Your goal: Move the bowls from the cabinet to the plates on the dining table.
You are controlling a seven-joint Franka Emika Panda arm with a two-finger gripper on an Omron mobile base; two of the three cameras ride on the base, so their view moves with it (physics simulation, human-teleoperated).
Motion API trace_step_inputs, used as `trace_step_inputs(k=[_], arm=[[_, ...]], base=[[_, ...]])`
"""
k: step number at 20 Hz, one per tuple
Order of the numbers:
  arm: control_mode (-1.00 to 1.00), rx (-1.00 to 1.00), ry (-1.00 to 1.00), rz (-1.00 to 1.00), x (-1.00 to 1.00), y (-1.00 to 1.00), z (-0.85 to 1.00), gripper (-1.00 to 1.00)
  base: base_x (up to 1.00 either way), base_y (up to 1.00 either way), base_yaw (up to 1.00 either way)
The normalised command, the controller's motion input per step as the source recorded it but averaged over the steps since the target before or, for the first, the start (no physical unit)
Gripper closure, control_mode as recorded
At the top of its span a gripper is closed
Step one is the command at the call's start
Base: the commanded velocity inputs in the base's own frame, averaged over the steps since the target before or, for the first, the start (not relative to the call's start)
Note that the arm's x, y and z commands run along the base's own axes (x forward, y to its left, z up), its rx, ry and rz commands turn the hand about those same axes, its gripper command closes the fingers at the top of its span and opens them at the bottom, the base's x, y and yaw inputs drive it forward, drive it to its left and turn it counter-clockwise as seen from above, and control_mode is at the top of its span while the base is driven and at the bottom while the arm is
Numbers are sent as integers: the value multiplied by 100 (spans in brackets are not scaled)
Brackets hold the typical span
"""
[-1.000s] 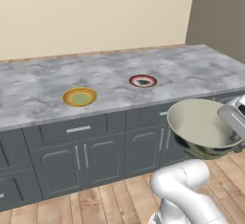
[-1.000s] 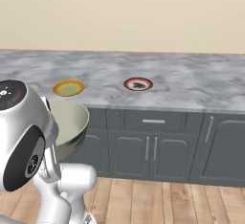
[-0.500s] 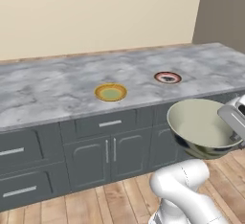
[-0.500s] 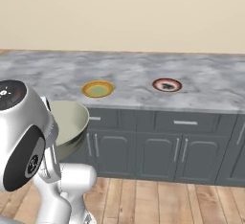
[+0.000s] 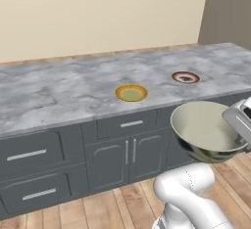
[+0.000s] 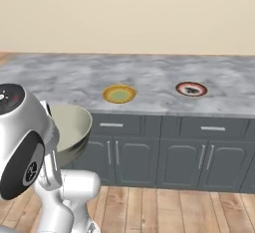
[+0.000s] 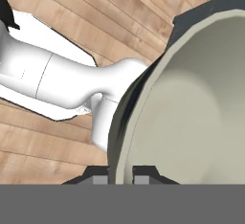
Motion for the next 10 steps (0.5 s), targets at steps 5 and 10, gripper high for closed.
trace_step_inputs(k=[5, 10], arm=[[100, 0, 0, 0, 0, 0, 0, 100], [100, 0, 0, 0, 0, 0, 0, 100]], base=[[52, 0, -15], [53, 4, -12]])
